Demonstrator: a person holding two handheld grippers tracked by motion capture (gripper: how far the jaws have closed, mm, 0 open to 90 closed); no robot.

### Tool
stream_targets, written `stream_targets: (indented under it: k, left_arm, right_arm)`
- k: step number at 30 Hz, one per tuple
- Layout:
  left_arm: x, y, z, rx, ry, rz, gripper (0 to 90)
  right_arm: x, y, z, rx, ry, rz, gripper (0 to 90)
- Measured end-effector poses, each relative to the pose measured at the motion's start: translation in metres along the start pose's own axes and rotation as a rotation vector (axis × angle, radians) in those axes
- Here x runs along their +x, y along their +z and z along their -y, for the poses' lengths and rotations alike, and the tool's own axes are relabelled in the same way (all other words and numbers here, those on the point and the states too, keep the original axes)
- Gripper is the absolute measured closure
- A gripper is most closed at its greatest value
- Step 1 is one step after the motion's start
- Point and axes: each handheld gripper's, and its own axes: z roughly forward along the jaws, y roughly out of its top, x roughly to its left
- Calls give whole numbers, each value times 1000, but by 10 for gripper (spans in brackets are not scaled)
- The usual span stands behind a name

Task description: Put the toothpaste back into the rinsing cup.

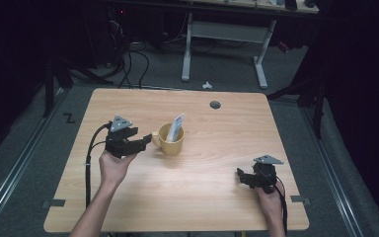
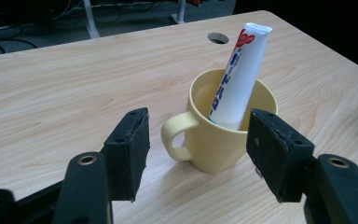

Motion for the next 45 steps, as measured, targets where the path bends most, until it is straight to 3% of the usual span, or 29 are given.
stream_targets:
  k: [11,22,26,34,45]
  left_arm:
    - [8,-13,11,-30,-43,-8,394]
    - [7,-21,23,-55,-63,-39,389]
    - [11,-28,34,-70,-96,-53,386]
    - [20,-35,43,-74,-108,-69,383]
    - [21,-27,52,-54,-112,-83,382]
  right_arm:
    - [0,0,0,0,3,0,154]
    - [1,0,0,2,2,-1,154]
    - [2,0,0,-1,-12,-14,154]
    - [2,0,0,0,-13,-14,153]
    - [2,0,0,-1,-15,-15,154]
